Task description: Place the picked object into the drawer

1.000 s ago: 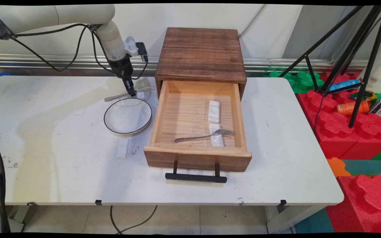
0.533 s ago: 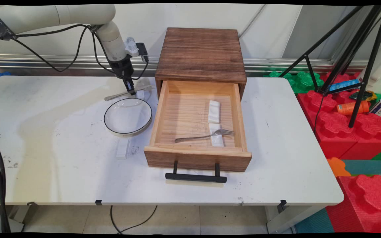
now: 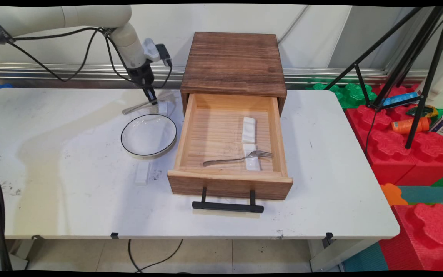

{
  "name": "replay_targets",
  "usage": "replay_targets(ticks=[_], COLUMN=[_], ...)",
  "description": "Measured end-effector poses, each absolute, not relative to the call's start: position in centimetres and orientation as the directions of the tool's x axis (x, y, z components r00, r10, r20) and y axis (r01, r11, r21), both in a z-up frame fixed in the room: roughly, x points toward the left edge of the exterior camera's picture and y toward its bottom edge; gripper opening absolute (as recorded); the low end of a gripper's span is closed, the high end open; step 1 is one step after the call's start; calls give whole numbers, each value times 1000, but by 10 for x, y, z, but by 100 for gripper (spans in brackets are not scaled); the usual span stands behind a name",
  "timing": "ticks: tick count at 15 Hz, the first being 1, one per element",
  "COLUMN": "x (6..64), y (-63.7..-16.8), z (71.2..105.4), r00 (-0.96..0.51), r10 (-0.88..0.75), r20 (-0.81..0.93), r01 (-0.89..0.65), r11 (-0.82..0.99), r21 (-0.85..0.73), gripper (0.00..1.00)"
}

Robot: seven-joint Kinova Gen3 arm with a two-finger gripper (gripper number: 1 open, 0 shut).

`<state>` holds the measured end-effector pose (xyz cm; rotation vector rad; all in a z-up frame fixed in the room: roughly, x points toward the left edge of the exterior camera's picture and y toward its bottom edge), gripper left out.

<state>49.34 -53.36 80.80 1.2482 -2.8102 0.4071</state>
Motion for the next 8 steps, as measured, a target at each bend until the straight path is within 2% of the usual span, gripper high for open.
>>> replay_targets(ticks=[8], x=[494], y=[-516], z=[853], r00=[-591], r10=[-763], r20=[262], r01=[-799], r11=[509], r21=[-320], gripper=[0])
